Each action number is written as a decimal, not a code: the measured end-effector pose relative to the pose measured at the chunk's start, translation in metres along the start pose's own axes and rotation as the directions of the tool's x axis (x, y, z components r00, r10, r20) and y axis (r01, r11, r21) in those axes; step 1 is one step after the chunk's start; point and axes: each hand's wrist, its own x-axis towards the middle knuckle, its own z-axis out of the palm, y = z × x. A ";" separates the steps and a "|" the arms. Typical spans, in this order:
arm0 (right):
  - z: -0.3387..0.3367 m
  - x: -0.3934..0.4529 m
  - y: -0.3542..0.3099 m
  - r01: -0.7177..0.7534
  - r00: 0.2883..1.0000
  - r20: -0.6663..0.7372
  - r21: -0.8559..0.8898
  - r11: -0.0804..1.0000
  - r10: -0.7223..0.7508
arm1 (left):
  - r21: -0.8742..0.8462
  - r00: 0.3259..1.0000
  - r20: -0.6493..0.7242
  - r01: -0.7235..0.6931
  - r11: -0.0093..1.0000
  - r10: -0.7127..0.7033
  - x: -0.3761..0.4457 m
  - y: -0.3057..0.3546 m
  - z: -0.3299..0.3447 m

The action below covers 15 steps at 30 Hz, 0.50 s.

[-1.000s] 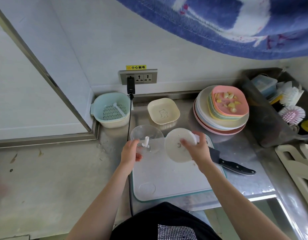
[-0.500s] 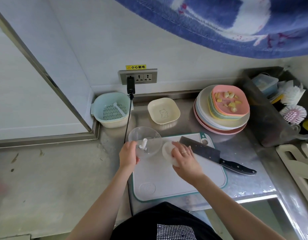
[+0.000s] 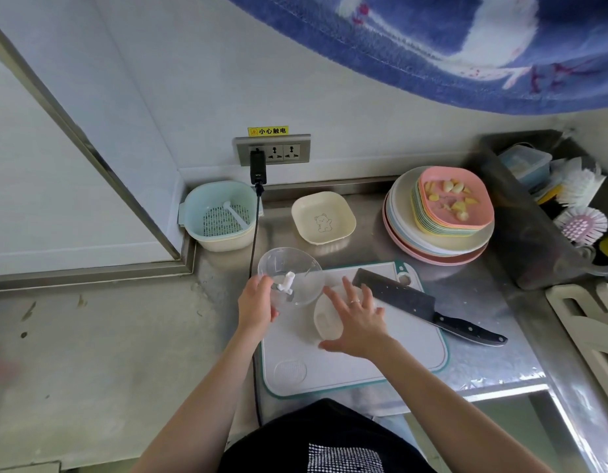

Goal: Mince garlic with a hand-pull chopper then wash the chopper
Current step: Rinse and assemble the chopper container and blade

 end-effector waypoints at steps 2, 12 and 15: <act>-0.008 0.000 -0.003 -0.025 0.999 -0.019 0.034 0.999 0.026 | 0.003 1.000 0.000 -0.001 1.000 0.001 0.000 0.001 0.000; -0.075 -0.002 -0.027 0.430 0.780 -0.622 0.456 0.779 -0.067 | -0.051 0.989 0.082 0.126 0.991 -0.122 -0.004 0.013 0.010; -0.081 0.003 -0.038 0.413 0.871 -0.440 0.414 0.811 -0.219 | -0.113 0.979 0.179 0.114 0.987 -0.092 -0.014 0.021 0.016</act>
